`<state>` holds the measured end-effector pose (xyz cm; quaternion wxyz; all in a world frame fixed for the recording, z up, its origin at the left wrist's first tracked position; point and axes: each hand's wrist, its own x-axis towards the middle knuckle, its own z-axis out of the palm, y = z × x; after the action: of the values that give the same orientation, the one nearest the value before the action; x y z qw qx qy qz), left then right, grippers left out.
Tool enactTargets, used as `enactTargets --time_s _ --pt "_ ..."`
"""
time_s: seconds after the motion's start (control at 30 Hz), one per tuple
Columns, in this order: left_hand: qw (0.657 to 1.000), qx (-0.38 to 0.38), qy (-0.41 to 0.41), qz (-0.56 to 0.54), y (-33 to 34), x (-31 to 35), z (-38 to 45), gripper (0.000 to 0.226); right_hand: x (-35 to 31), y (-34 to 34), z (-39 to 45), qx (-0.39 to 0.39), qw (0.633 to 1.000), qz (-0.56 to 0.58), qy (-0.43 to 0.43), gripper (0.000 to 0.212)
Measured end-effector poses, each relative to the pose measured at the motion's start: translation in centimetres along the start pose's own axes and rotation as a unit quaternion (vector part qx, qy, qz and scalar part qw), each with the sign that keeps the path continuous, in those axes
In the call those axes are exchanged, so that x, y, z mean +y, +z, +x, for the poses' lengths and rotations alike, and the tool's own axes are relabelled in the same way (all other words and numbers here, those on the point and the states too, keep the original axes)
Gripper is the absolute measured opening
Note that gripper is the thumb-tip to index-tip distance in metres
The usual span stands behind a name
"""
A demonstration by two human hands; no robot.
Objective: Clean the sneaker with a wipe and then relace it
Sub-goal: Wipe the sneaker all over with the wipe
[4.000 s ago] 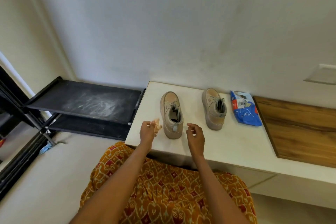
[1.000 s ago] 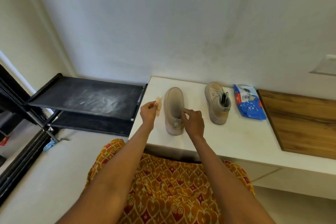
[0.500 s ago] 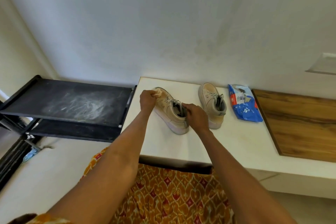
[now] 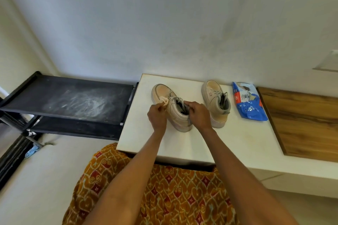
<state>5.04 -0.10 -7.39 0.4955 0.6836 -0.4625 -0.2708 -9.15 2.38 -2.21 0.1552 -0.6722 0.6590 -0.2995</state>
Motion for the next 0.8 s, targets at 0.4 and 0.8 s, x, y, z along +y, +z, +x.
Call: enactTargets --time_s 0.4,0.8 --pt "0.994 -0.039 -0.066 -0.075 -1.2 -0.1 -0.7 0.021 -0.6 0.0 -1.1 -0.015 0.994 0.074 0.083 0.031" --pt "0.995 -0.065 -0.033 -0.068 -2.9 0.7 -9.7 0.021 -2.2 0.3 -4.8 0.035 0.986 0.064 0.147 0.034"
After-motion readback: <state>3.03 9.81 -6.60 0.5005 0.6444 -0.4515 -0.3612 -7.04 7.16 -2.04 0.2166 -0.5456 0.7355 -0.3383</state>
